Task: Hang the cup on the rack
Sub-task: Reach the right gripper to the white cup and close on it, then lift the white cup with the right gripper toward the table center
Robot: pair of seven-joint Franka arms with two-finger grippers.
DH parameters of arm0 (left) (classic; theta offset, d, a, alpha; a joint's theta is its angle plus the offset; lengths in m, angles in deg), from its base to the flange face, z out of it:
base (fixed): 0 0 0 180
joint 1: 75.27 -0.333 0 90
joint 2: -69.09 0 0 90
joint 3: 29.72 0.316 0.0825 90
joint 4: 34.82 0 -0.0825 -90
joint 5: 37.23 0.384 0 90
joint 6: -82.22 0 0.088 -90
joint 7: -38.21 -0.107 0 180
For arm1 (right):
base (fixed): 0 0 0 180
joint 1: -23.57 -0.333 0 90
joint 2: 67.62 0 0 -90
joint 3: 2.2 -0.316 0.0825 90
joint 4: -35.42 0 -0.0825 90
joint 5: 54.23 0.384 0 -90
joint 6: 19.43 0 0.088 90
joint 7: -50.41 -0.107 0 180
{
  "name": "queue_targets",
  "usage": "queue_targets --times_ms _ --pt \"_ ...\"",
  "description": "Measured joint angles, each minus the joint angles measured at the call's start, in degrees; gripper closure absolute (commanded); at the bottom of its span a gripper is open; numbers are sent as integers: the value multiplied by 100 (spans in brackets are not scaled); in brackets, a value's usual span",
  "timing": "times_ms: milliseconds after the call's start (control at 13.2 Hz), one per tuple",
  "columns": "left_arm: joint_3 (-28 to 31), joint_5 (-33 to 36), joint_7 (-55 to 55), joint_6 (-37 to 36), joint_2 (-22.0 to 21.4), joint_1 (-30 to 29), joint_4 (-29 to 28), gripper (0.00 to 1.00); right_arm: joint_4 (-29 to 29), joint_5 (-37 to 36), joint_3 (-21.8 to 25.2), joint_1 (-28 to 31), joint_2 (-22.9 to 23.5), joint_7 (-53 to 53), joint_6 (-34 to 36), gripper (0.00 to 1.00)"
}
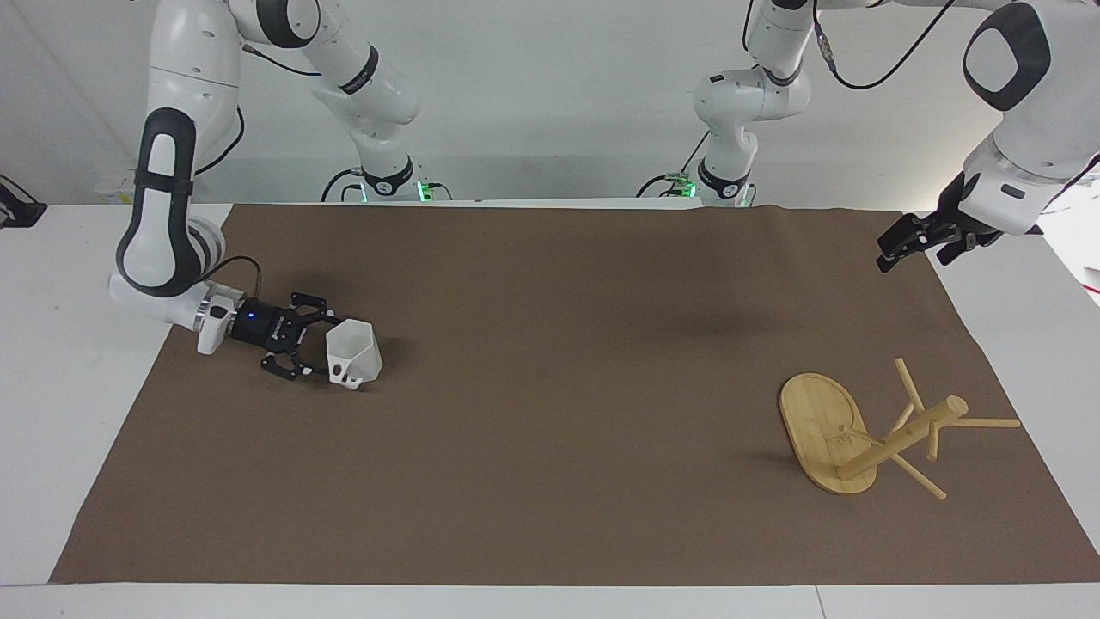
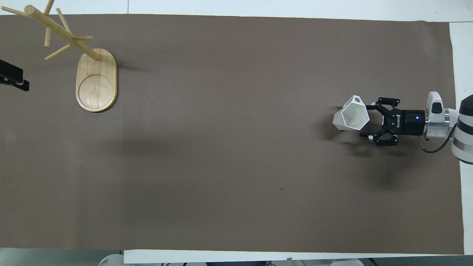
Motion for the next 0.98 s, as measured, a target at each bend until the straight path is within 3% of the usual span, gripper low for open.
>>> queue_targets --times_ms 984 --pt "0 0 0 0 0 0 0 0 152 367 -13 -431 -22 506 -418 0"
